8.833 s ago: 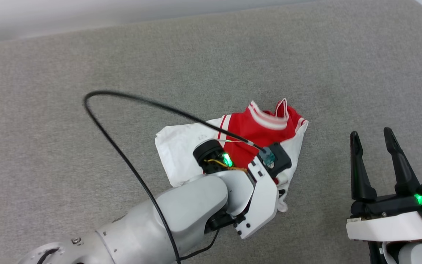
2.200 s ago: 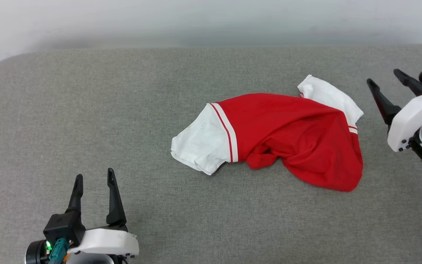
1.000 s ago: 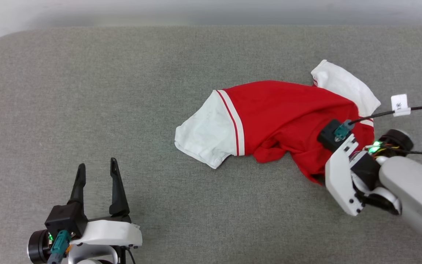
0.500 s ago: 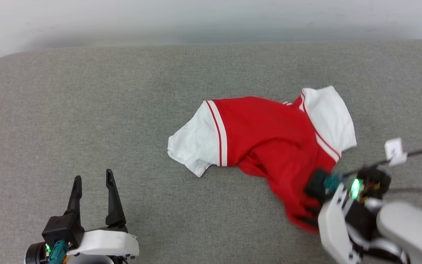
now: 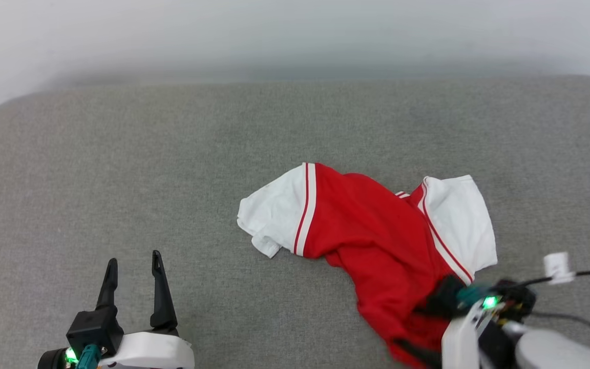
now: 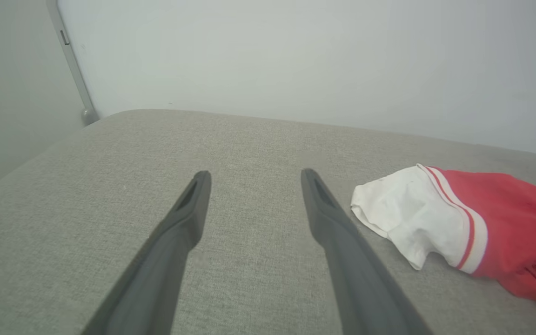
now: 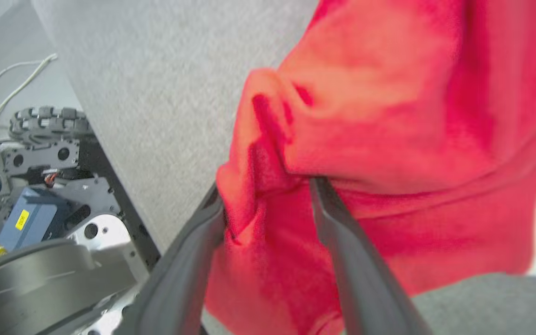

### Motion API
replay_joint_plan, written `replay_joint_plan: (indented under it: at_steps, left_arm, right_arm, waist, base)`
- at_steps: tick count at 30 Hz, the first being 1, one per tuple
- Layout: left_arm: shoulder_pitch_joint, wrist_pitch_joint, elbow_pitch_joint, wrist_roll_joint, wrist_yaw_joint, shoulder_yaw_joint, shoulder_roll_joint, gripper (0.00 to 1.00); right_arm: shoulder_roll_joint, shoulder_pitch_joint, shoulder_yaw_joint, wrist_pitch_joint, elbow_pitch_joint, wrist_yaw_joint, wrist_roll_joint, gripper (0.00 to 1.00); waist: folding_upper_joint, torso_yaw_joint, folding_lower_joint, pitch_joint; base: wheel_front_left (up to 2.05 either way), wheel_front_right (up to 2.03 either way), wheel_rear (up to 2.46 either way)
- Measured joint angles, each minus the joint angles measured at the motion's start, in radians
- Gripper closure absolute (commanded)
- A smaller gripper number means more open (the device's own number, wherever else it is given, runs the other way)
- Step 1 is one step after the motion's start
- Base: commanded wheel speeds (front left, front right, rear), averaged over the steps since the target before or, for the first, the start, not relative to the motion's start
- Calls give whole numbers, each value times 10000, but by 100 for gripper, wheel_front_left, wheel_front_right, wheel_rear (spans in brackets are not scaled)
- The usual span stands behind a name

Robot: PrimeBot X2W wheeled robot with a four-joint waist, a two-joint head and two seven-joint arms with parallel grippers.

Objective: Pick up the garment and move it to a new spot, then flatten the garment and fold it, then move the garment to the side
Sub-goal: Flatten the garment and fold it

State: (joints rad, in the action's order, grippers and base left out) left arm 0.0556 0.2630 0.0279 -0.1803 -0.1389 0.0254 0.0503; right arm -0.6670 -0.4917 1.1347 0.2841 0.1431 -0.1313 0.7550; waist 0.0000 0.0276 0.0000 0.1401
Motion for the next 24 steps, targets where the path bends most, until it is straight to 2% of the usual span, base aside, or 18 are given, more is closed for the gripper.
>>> replay_joint_plan:
  at_steps: [5, 9, 16, 19, 24]
  left_arm:
    - [-65, 0, 84, 293, 265, -221, 73, 0]
    - [-423, 0, 144, 464, 491, -430, 366, 0]
    - [-1480, -123, 656, 725, 1058, -324, 1114, 0]
    - [-2316, -575, 876, 792, 1434, -121, 1465, 0]
    - [-3814, -1572, 1402, 690, 2104, 251, 1958, 0]
  right_arm:
    - [188, 772, -2355, -1381, -219, 2, -1177, 0]
    - [817, 1781, -4656, -2190, -734, 2, -2182, 0]
    - [2922, 3675, -8564, -3613, -1703, 2, -4550, 0]
    - [3921, 4370, -9668, -4128, -1939, 2, -5277, 0]
    - [5204, 5025, -10711, -4961, -2077, 4, -6077, 0]
  waist:
    - [0, -194, 0, -361]
    - [0, -368, 0, -546]
    - [0, -562, 0, -577]
    - [0, -572, 0, -468]
    - [0, -669, 0, -189]
  base:
    - [0, 0, 0]
    - [0, 0, 0]
    - [0, 0, 0]
    - [0, 0, 0]
    - [0, 0, 0]
